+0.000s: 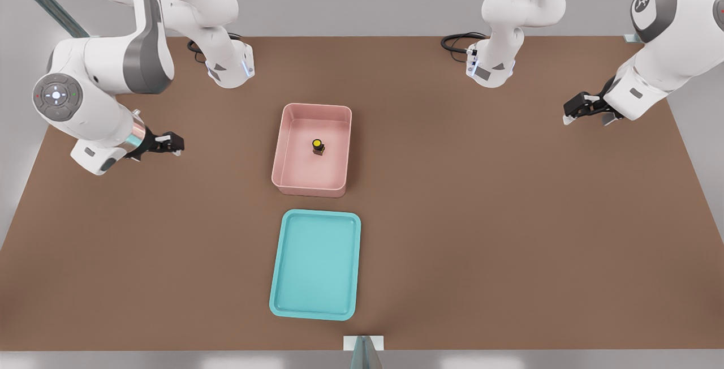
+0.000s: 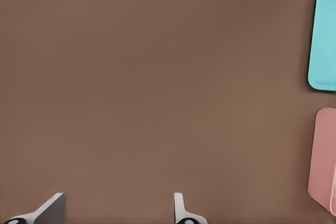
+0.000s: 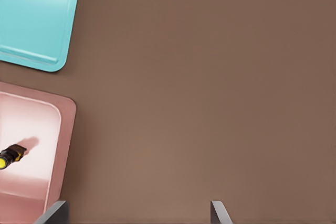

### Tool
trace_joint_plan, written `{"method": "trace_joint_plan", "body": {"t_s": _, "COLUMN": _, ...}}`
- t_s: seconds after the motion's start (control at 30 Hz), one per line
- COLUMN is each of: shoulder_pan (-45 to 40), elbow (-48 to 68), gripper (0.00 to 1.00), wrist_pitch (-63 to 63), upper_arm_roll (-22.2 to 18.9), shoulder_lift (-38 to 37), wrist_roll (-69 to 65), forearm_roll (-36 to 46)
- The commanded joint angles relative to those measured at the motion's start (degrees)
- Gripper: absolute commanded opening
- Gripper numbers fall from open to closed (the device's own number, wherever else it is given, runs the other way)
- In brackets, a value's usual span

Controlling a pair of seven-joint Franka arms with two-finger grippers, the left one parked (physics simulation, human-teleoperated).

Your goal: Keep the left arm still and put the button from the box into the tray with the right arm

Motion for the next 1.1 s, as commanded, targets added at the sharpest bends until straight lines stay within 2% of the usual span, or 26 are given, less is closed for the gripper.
{"method": "trace_joint_plan", "body": {"t_s": 0.0, "shoulder_pan": 0.1, "elbow": 0.0, "gripper": 1.0, "wrist_pitch": -0.3, "upper_arm_roll": 0.0, "shoulder_lift": 0.0, "wrist_roll": -2.8, "forearm_roll": 0.0}}
{"method": "trace_joint_plan", "body": {"t_s": 0.03, "shoulder_pan": 0.2, "elbow": -0.1, "gripper": 1.0, "wrist_pitch": -0.4, "upper_arm_roll": 0.4, "shoulder_lift": 0.1, "wrist_roll": -2.7, "forearm_roll": 0.1}}
{"method": "trace_joint_plan", "body": {"t_s": 0.07, "shoulder_pan": 1.5, "elbow": -0.3, "gripper": 1.0, "wrist_pitch": -1.6, "upper_arm_roll": 3.0, "shoulder_lift": 1.3, "wrist_roll": -2.6, "forearm_roll": 0.1}}
{"method": "trace_joint_plan", "body": {"t_s": 0.13, "shoulder_pan": 6.3, "elbow": 0.1, "gripper": 1.0, "wrist_pitch": -1.0, "upper_arm_roll": 18.3, "shoulder_lift": 6.9, "wrist_roll": 27.9, "forearm_roll": -0.1}}
{"method": "trace_joint_plan", "body": {"t_s": 0.17, "shoulder_pan": 11.6, "elbow": 1.2, "gripper": 1.0, "wrist_pitch": -0.2, "upper_arm_roll": 19.3, "shoulder_lift": 10.0, "wrist_roll": 40.2, "forearm_roll": 0.3}}
{"method": "trace_joint_plan", "body": {"t_s": 0.23, "shoulder_pan": 16.9, "elbow": -0.1, "gripper": 1.0, "wrist_pitch": 4.1, "upper_arm_roll": 19.3, "shoulder_lift": 13.6, "wrist_roll": 60.1, "forearm_roll": 1.8}}
{"method": "trace_joint_plan", "body": {"t_s": 0.3, "shoulder_pan": 16.3, "elbow": -8.8, "gripper": 1.0, "wrist_pitch": 12.6, "upper_arm_roll": 20.1, "shoulder_lift": 11.4, "wrist_roll": 68.2, "forearm_roll": 2.2}}
{"method": "trace_joint_plan", "body": {"t_s": 0.4, "shoulder_pan": 14.7, "elbow": -23.0, "gripper": 1.0, "wrist_pitch": 28.1, "upper_arm_roll": 20.3, "shoulder_lift": 8.3, "wrist_roll": 73.7, "forearm_roll": 2.2}}
{"method": "trace_joint_plan", "body": {"t_s": 0.57, "shoulder_pan": 15.7, "elbow": -29.8, "gripper": 1.0, "wrist_pitch": 43.5, "upper_arm_roll": 21.9, "shoulder_lift": 10.3, "wrist_roll": 85.5, "forearm_roll": 2.0}}
{"method": "trace_joint_plan", "body": {"t_s": 0.7, "shoulder_pan": 17.3, "elbow": -32.5, "gripper": 1.0, "wrist_pitch": 49.6, "upper_arm_roll": 21.9, "shoulder_lift": 12.1, "wrist_roll": 90.0, "forearm_roll": 1.5}}
{"method": "trace_joint_plan", "body": {"t_s": 0.83, "shoulder_pan": 17.3, "elbow": -41.2, "gripper": 1.0, "wrist_pitch": 59.3, "upper_arm_roll": 21.9, "shoulder_lift": 10.2, "wrist_roll": 90.4, "forearm_roll": -3.0}}
{"method": "trace_joint_plan", "body": {"t_s": 0.9, "shoulder_pan": 17.3, "elbow": -42.5, "gripper": 1.0, "wrist_pitch": 61.5, "upper_arm_roll": 21.9, "shoulder_lift": 10.2, "wrist_roll": 93.1, "forearm_roll": -8.2}}
{"method": "trace_joint_plan", "body": {"t_s": 1.07, "shoulder_pan": 17.3, "elbow": -44.0, "gripper": 1.0, "wrist_pitch": 66.0, "upper_arm_roll": 21.9, "shoulder_lift": 12.3, "wrist_roll": 95.7, "forearm_roll": -8.4}}
